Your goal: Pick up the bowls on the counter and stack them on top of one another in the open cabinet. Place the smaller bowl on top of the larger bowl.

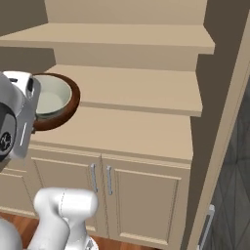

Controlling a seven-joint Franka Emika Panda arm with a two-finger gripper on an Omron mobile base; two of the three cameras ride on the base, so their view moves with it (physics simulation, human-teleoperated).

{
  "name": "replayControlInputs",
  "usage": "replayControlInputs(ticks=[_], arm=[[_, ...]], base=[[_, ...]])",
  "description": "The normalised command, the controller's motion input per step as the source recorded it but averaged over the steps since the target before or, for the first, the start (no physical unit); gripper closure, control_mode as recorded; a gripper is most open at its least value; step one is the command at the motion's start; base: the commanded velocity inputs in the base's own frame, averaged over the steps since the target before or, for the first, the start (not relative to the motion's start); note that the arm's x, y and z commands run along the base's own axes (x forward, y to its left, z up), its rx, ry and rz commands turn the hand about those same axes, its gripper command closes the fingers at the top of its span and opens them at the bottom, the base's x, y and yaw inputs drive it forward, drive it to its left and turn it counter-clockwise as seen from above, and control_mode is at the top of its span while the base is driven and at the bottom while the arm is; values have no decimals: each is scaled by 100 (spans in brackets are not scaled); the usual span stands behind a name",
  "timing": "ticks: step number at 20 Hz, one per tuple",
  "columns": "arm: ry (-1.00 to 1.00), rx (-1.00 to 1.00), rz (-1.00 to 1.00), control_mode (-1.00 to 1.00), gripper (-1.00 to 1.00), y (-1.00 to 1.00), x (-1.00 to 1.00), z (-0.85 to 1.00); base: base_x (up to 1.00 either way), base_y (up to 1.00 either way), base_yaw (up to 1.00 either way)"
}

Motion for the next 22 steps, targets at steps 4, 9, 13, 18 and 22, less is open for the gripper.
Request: replayControlInputs(ticks=[4,9,13,18,22], arm=[[0,-5,5,-100,100,0,1,20],[-9,-4,3,-100,100,0,13,7],[-17,-3,2,-100,100,0,14,1],[-21,-2,0,-100,100,0,13,0],[-18,-1,0,-100,100,0,11,0]], base=[[0,0,0],[0,0,0],[0,0,0],[0,0,0],[0,0,0]])
